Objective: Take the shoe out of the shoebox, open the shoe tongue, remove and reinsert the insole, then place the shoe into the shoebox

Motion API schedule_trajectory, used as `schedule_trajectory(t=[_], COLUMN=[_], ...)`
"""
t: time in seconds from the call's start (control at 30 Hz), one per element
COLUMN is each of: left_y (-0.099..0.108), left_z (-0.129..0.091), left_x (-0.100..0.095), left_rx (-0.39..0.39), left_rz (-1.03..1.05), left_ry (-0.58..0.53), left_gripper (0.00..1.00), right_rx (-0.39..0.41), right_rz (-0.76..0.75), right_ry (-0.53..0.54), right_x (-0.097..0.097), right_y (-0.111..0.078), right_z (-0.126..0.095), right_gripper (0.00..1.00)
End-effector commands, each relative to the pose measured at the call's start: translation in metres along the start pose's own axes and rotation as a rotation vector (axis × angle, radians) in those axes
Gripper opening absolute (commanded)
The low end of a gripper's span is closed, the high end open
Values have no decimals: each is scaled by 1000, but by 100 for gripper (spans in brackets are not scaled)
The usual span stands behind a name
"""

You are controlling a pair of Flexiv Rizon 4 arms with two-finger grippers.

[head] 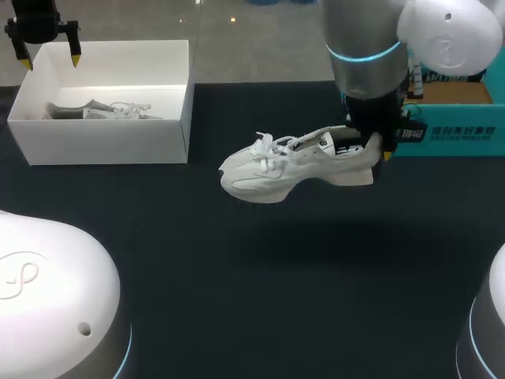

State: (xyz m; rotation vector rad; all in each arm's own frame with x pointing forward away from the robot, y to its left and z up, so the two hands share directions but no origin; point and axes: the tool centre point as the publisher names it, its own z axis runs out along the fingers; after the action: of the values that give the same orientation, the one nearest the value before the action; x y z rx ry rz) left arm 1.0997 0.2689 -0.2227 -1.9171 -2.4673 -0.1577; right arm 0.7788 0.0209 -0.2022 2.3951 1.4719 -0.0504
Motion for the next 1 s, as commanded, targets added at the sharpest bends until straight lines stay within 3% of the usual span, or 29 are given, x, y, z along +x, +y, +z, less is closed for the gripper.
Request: schedule_trajectory(t=[0.03,0.4,1.0], left_y=[0,0,0], left_z=[0,0,0], left_x=[0,0,0], left_rx=[-1,-1,-1], left_rz=[1,1,1], left_ry=[1,1,1], left_gripper=[100,100,100], right_rx=[1,120,120], right_rz=[-14,-142,-142], right_ry=[-2,-32,-32], right_x=[-2,8,8], right_y=[-20,-67,-67], right_z=[-10,-10,-10], right_gripper=[0,0,0])
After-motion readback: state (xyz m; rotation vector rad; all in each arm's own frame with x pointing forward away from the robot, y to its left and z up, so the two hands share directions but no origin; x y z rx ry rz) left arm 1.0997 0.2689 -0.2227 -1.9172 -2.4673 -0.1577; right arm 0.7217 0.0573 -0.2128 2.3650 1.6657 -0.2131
